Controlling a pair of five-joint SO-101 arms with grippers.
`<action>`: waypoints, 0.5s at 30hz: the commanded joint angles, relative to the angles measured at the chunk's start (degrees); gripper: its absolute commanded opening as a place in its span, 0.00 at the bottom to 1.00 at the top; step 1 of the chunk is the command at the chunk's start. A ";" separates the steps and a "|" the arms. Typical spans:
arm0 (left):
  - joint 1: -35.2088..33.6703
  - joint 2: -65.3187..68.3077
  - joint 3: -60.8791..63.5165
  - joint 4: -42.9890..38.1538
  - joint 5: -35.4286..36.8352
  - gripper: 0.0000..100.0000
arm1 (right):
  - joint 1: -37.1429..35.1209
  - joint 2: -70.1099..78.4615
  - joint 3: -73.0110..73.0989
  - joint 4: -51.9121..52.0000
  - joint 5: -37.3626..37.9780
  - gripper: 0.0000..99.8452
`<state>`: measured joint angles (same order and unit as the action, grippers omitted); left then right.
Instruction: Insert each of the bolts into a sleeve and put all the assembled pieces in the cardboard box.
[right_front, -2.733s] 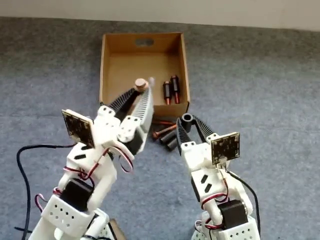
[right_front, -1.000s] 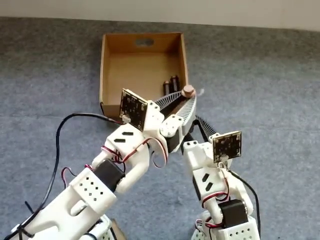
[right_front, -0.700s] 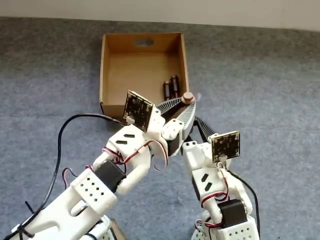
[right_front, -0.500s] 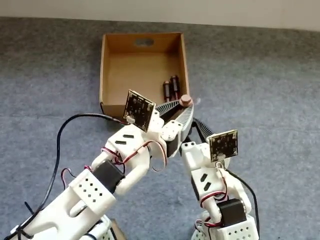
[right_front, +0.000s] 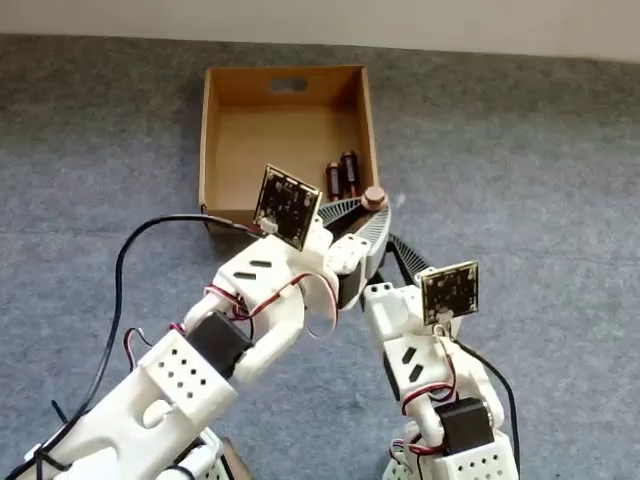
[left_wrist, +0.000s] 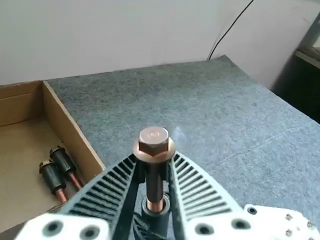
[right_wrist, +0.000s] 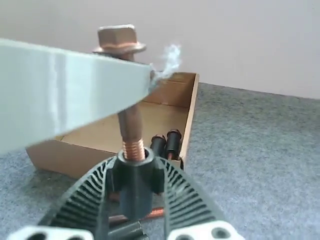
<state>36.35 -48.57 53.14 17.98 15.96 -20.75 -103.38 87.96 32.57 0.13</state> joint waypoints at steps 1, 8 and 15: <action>0.22 3.47 -3.82 0.00 -0.44 0.01 | 1.27 -0.40 -1.63 0.04 -0.53 0.01; 1.10 7.08 -7.87 0.53 -0.53 0.01 | 4.00 -0.40 -1.54 0.13 -0.53 0.01; 1.89 6.90 -7.52 4.04 -7.74 0.01 | 4.00 -1.80 -1.19 0.13 -0.53 0.01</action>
<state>37.85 -41.27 48.40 20.88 12.44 -17.76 -104.00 87.96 32.57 0.13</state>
